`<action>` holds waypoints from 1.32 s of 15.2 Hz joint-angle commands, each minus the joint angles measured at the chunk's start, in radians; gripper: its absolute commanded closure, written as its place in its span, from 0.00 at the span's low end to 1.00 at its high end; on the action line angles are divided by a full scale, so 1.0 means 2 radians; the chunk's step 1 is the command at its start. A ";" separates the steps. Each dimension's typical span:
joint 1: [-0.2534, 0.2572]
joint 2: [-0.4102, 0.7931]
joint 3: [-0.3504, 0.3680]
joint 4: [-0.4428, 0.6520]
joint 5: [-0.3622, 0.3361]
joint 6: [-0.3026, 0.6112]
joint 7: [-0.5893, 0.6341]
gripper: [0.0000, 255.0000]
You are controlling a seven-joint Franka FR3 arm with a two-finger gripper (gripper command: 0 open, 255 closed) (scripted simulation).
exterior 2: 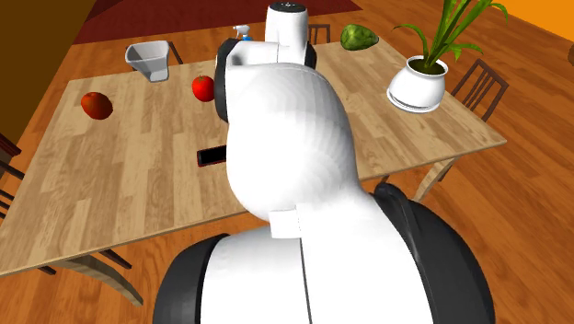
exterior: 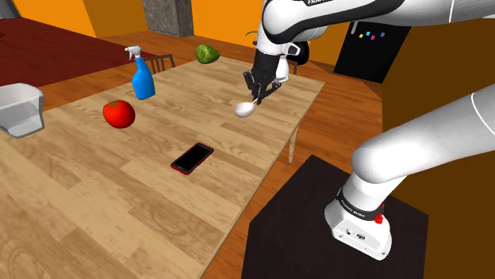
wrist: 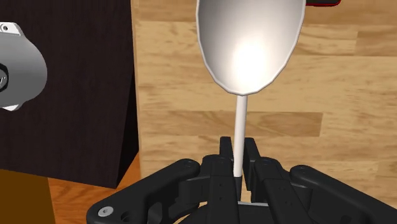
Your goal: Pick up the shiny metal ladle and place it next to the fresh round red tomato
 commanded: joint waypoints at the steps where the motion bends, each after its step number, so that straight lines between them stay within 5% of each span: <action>1: -0.001 -0.003 -0.002 0.012 -0.002 -0.015 0.001 1.00; 7: -0.011 0.096 0.039 0.099 -0.023 0.001 0.047 1.00; 13: -0.015 0.222 0.083 0.218 -0.080 0.003 0.116 1.00; 20: 0.021 0.385 0.106 0.396 -0.176 -0.033 0.198 1.00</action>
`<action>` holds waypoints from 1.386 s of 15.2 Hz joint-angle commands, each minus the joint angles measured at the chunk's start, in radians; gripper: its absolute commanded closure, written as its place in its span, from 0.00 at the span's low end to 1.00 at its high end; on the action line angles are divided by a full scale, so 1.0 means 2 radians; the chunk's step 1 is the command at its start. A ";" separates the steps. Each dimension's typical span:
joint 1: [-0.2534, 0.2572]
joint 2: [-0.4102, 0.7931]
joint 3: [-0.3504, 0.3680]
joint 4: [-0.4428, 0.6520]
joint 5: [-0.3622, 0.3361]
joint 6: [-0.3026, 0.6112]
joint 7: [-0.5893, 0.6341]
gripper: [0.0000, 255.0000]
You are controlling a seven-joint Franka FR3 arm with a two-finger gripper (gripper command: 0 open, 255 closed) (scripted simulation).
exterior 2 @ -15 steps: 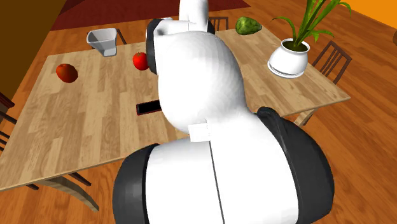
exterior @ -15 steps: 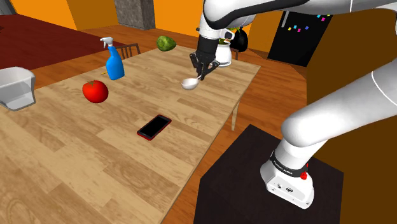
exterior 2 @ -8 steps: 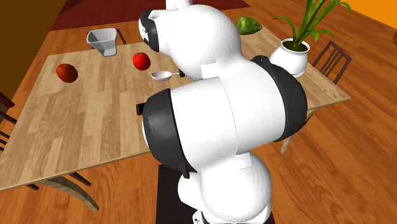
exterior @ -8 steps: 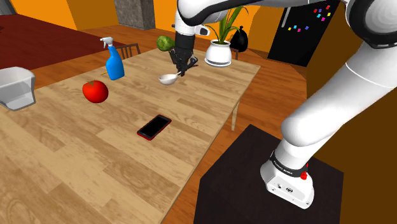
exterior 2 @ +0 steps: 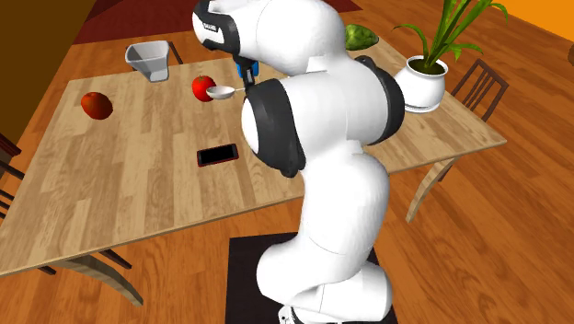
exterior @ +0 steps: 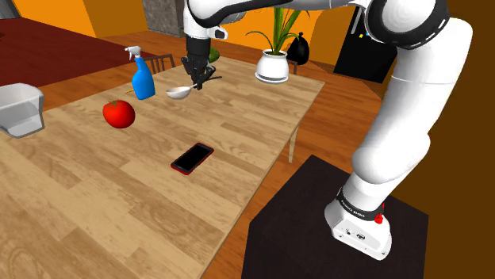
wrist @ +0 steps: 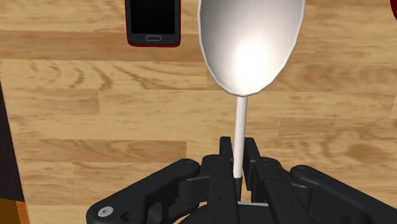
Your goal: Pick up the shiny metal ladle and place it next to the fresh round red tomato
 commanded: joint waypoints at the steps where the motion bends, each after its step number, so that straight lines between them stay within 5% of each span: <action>1: 0.019 0.049 0.002 0.058 -0.029 -0.016 0.022 1.00; 7: 0.107 0.213 -0.016 0.297 -0.102 -0.103 0.053 1.00; 8: 0.129 0.249 -0.022 0.357 -0.114 -0.127 0.053 1.00; 9: 0.174 0.321 -0.035 0.489 -0.132 -0.181 0.045 1.00; 21: 0.133 0.282 -0.030 0.330 -0.124 -0.069 0.060 1.00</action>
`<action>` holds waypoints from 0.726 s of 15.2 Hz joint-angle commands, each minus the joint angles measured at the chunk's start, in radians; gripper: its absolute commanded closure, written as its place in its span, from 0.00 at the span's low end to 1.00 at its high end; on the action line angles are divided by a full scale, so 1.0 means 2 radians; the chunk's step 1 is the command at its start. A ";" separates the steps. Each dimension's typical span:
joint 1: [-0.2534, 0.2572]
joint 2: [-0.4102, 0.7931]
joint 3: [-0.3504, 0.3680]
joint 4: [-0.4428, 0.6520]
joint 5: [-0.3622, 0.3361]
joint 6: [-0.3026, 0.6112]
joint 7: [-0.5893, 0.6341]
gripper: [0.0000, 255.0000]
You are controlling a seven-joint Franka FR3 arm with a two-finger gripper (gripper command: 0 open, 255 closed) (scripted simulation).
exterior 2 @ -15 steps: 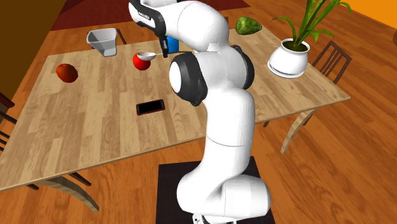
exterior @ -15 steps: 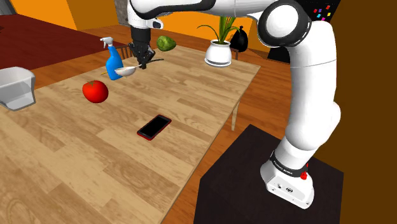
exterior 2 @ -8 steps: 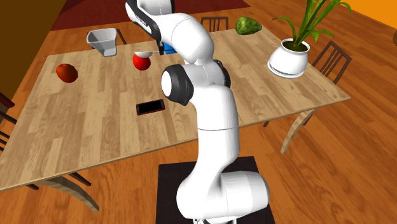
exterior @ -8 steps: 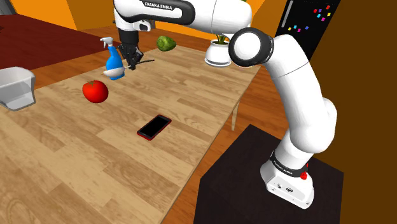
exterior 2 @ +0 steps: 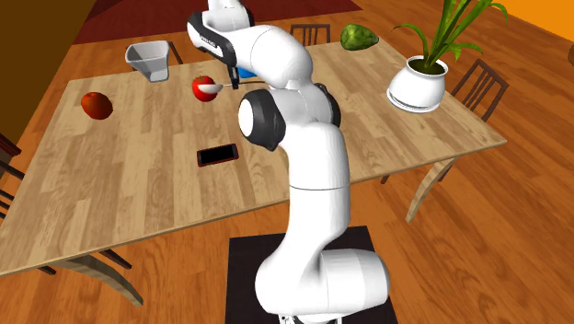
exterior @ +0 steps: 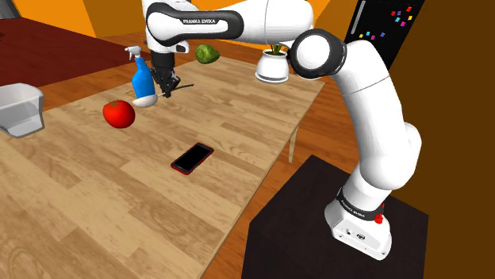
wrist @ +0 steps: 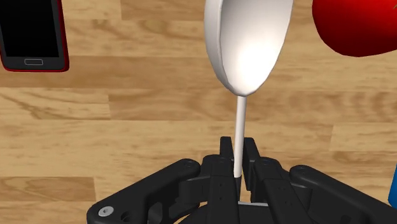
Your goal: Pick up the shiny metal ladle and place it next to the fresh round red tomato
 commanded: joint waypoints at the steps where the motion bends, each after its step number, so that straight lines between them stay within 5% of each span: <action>1: -0.003 -0.001 0.000 -0.016 0.000 0.015 0.002 1.00; 11: -0.014 0.003 -0.003 -0.079 -0.005 0.079 0.010 1.00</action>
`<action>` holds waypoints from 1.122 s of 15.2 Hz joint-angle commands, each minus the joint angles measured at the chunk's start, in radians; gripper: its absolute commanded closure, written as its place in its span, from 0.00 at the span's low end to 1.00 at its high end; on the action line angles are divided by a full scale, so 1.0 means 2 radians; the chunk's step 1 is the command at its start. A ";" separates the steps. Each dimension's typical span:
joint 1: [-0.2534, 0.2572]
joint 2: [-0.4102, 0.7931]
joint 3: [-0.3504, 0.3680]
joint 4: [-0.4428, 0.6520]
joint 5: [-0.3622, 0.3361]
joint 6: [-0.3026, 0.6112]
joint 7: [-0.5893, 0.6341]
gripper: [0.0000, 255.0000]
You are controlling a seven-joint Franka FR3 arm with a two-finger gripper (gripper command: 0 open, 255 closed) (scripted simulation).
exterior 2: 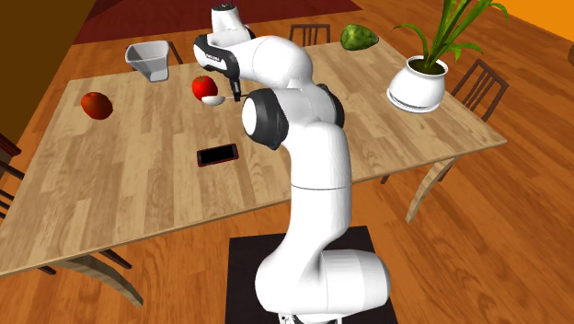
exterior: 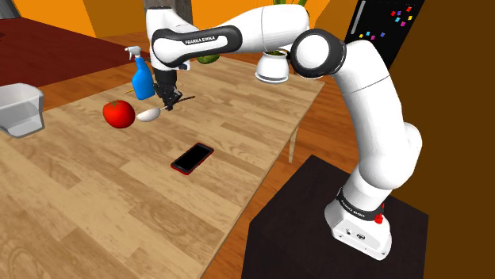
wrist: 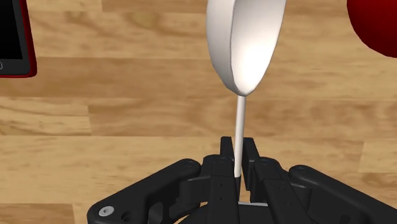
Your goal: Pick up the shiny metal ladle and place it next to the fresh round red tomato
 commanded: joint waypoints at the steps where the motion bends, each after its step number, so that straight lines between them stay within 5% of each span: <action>1: -0.002 0.003 -0.001 -0.010 -0.002 0.013 0.001 1.00; 16: -0.004 0.015 -0.006 -0.040 -0.008 0.053 0.007 1.00; 17: -0.004 0.015 -0.006 -0.040 -0.008 0.053 0.007 0.00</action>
